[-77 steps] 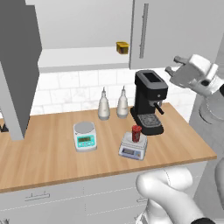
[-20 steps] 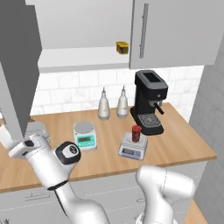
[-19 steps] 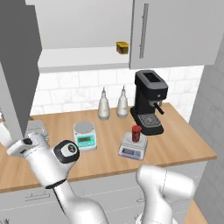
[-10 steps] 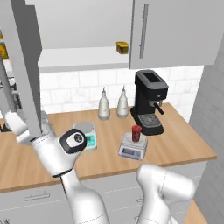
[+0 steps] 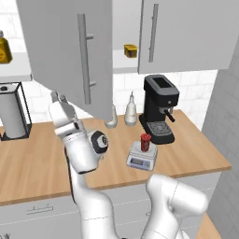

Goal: Pick the yogurt and place it on the digital scale for weighing, and close the cabinet.

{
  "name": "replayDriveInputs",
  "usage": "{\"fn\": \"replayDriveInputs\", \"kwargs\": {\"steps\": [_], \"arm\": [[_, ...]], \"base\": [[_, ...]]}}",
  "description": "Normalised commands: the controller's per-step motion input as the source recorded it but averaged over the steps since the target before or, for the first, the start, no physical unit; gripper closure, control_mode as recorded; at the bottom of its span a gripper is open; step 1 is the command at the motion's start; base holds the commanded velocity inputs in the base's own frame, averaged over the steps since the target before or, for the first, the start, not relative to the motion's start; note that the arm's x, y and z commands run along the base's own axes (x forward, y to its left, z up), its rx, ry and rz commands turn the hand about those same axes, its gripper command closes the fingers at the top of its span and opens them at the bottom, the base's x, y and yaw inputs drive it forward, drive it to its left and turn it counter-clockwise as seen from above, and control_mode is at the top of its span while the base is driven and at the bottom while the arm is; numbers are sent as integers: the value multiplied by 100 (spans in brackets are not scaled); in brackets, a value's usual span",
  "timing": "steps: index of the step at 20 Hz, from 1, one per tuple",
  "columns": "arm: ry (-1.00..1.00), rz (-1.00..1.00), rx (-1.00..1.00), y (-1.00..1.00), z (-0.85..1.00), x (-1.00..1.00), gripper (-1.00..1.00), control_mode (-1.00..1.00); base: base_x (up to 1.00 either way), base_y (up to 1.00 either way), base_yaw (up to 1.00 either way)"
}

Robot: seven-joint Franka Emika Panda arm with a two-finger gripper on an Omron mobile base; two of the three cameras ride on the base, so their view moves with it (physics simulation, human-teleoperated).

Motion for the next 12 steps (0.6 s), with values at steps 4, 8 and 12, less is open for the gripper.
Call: {"fn": "replayDriveInputs", "kwargs": {"steps": [4, 8, 12], "arm": [[20, -22, 40, -38, 37, 0, -100, -100], [23, -26, 45, -48, 38, 0, -100, -100], [19, -34, 34, -44, 35, 23, -100, -100]], "base": [[0, 0, 0], [0, 0, 0], [0, 0, 0]]}}
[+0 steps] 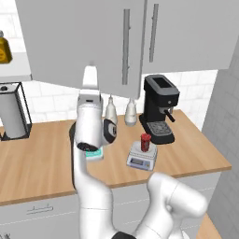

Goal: Pick the yogurt and place it on the digital scale for weighing, and close the cabinet.

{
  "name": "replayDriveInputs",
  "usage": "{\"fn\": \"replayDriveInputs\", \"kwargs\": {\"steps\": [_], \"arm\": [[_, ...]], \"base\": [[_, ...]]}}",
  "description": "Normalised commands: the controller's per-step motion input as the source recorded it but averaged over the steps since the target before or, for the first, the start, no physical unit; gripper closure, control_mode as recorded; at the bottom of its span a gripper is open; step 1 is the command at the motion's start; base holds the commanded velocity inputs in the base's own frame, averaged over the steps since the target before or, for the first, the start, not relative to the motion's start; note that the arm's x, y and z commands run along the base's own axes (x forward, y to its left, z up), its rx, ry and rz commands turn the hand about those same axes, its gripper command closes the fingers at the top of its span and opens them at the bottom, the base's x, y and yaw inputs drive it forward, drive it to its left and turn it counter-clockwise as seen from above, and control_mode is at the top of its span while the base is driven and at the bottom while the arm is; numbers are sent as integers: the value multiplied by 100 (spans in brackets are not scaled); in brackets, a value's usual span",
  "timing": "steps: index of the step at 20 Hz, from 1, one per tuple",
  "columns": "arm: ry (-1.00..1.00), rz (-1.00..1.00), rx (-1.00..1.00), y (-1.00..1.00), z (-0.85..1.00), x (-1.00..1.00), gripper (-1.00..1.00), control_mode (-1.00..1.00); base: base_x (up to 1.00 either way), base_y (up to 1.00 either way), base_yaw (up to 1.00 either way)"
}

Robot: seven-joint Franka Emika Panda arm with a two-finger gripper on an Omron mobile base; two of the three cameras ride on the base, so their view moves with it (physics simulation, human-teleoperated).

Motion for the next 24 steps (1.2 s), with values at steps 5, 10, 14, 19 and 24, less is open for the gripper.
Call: {"fn": "replayDriveInputs", "kwargs": {"steps": [5, 10, 14, 19, 24], "arm": [[34, -28, 1, -31, 50, 60, -100, -100], [22, -1, 3, -38, 12, 77, -100, -100], [4, 3, 18, -47, -30, 100, -100, -100], [8, 6, 14, -29, -14, 94, -100, -100], [11, 7, 5, -10, 0, 77, -100, -100]], "base": [[0, 0, 0], [0, 0, 0], [0, 0, 0], [0, 0, 0], [0, 0, 0]]}}
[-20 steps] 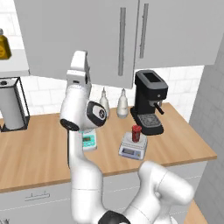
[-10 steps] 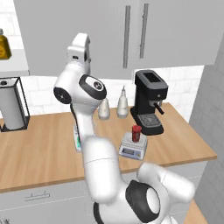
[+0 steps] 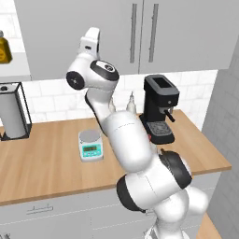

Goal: Pick the yogurt and place it on the digital scale for weighing, and close the cabinet.

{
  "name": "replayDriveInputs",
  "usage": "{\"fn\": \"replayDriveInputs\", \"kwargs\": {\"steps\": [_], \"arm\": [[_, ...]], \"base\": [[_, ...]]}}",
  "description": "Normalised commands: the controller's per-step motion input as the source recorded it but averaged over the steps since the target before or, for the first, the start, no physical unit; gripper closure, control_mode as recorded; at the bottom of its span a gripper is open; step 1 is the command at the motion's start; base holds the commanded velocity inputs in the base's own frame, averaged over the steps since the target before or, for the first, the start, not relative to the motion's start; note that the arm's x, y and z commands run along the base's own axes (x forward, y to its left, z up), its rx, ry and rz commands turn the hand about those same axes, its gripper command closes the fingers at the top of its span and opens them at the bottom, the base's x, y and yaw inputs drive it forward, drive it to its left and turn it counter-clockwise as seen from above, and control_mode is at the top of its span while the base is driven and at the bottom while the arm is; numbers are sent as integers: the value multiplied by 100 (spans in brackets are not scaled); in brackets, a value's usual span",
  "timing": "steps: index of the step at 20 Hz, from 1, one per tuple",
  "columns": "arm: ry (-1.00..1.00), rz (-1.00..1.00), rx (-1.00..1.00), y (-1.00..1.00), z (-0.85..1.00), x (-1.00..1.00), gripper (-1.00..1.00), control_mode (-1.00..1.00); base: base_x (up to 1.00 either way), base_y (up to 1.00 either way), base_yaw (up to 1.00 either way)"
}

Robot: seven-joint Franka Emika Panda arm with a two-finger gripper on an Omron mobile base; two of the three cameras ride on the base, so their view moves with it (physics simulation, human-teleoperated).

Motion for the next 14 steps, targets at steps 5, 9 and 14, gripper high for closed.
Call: {"fn": "replayDriveInputs", "kwargs": {"steps": [5, 9, 14], "arm": [[7, 10, 2, -33, -33, 76, -100, -100], [8, 12, 0, -59, -81, 56, -100, -100], [13, 13, 0, -65, -92, 38, -100, -100]], "base": [[0, 0, 0], [0, 0, 0], [0, 0, 0]]}}
